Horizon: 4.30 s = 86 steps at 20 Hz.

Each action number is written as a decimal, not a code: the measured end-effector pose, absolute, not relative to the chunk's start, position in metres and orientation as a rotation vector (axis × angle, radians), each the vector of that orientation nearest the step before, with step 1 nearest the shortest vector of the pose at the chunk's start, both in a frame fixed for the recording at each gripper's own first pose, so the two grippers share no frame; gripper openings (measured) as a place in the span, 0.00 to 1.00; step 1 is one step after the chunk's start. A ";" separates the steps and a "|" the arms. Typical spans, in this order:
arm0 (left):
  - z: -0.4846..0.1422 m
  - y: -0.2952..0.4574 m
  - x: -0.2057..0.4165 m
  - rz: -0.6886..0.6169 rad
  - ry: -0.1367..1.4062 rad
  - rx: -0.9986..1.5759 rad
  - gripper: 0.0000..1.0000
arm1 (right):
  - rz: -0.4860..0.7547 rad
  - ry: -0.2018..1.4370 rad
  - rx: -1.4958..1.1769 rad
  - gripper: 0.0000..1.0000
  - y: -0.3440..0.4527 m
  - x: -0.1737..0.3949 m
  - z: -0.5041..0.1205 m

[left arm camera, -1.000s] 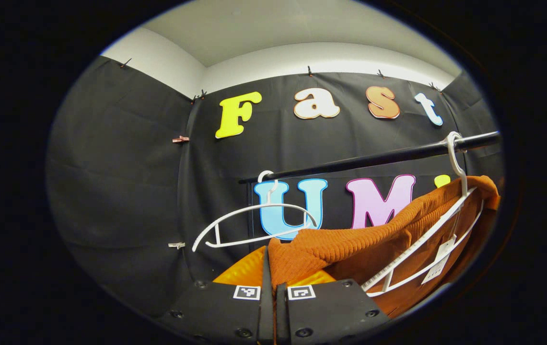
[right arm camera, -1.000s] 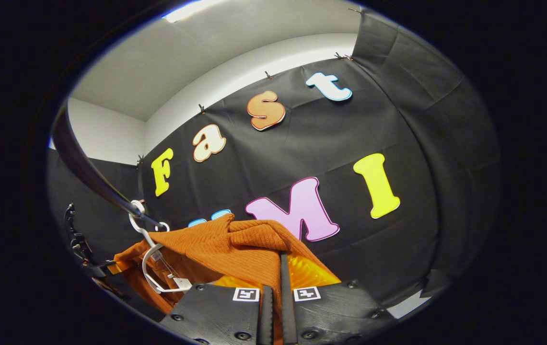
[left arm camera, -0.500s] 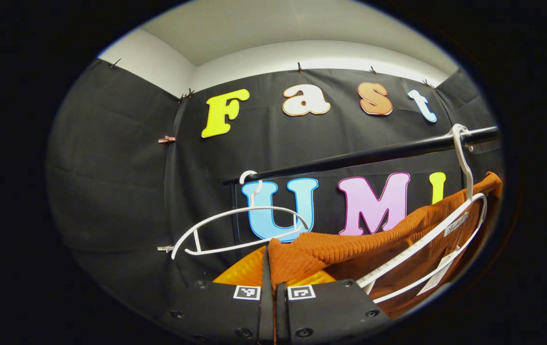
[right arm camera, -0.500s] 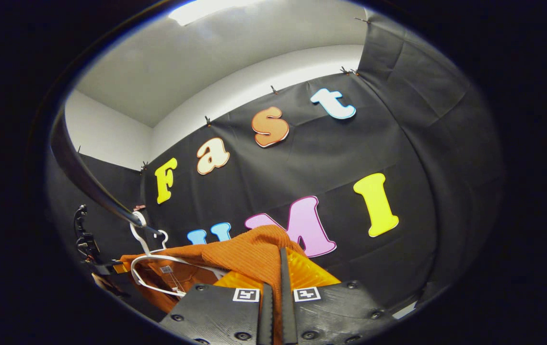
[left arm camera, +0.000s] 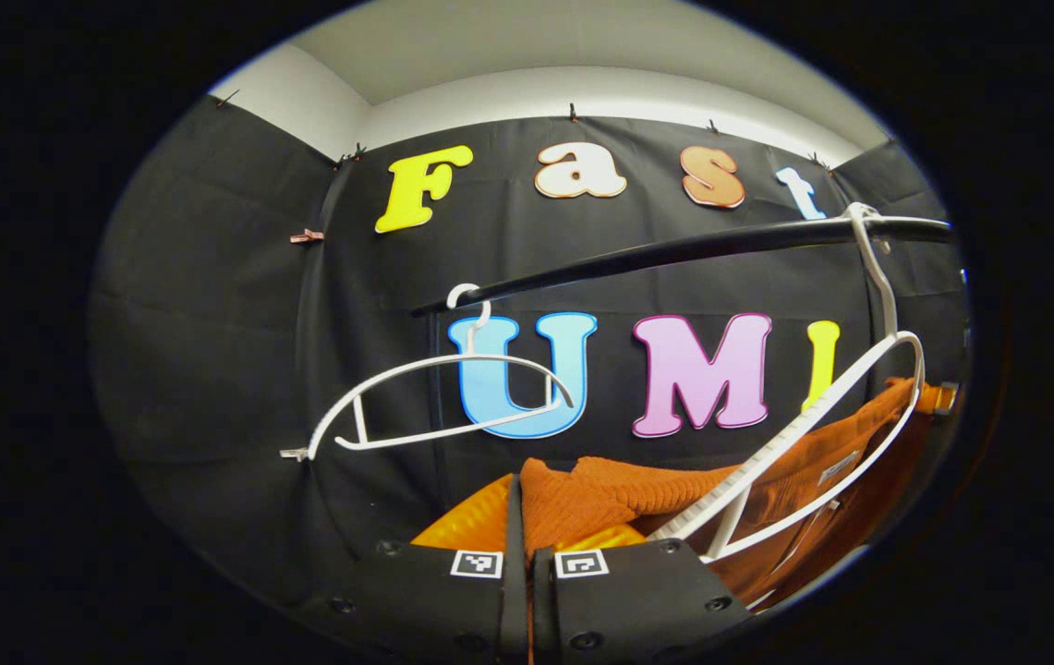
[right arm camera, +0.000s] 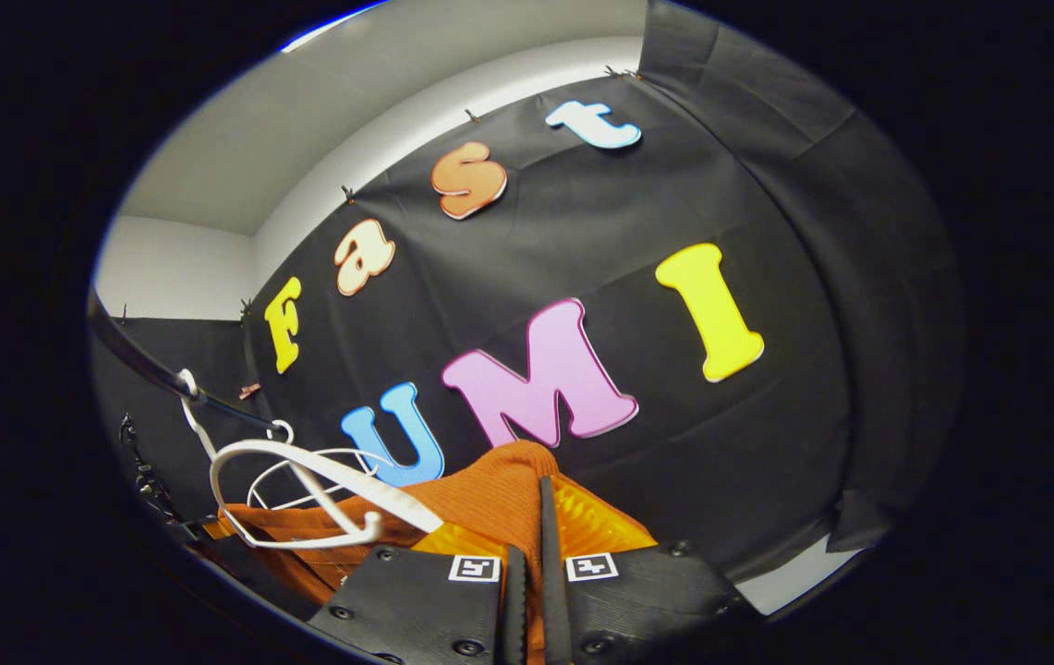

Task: Grasp the clothes on the hanger with both hands and then place them into the laundry hamper below.

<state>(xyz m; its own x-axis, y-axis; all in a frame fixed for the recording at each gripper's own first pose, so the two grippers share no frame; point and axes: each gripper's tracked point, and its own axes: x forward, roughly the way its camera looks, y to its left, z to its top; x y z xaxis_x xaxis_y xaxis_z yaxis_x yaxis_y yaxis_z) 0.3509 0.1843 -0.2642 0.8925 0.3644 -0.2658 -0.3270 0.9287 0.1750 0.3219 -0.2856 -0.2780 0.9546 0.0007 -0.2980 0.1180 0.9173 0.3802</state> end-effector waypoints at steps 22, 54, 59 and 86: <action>-0.430 0.103 0.230 0.312 0.758 -0.036 0.07 | 0.092 0.780 0.505 0.11 -0.134 0.212 -0.425; -0.540 0.060 0.172 0.203 1.181 -0.116 0.96 | 0.129 1.348 0.309 0.99 -0.089 0.090 -0.532; -0.517 0.059 0.162 0.217 1.115 -0.133 0.96 | 0.188 1.333 0.293 0.99 -0.067 0.079 -0.516; -0.095 0.066 0.002 0.091 0.213 0.021 0.93 | 0.188 0.404 0.274 0.98 0.042 0.029 -0.117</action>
